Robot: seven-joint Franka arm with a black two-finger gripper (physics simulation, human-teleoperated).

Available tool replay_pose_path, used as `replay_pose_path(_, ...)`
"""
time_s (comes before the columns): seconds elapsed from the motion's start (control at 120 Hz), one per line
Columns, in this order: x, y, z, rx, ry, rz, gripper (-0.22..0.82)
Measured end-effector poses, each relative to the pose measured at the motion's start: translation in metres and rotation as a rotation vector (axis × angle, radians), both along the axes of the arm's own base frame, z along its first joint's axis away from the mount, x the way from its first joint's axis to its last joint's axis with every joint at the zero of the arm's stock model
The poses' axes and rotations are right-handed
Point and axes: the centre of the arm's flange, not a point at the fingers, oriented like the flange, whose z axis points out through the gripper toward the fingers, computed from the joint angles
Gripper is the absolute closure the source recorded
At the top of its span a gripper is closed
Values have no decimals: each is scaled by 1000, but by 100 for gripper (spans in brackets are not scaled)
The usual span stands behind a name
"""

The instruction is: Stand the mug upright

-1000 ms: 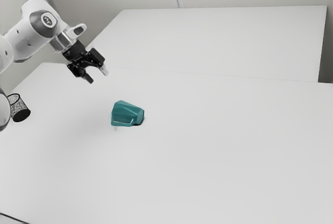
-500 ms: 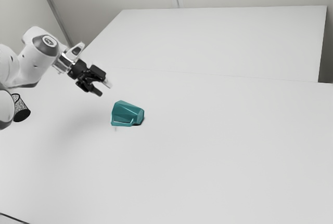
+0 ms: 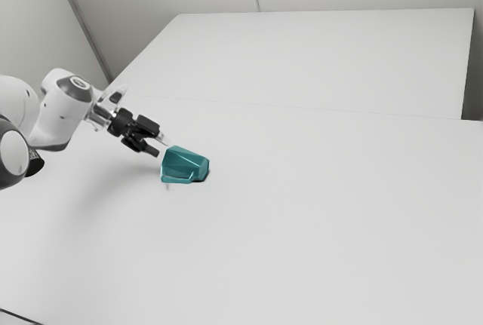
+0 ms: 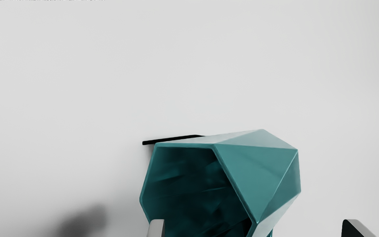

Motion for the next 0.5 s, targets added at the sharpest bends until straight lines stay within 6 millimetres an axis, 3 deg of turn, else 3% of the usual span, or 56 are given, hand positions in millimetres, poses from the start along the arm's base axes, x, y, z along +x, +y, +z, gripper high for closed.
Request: replay_pose_path(0.5,-8,-6,-29,-133,-80,12,2)
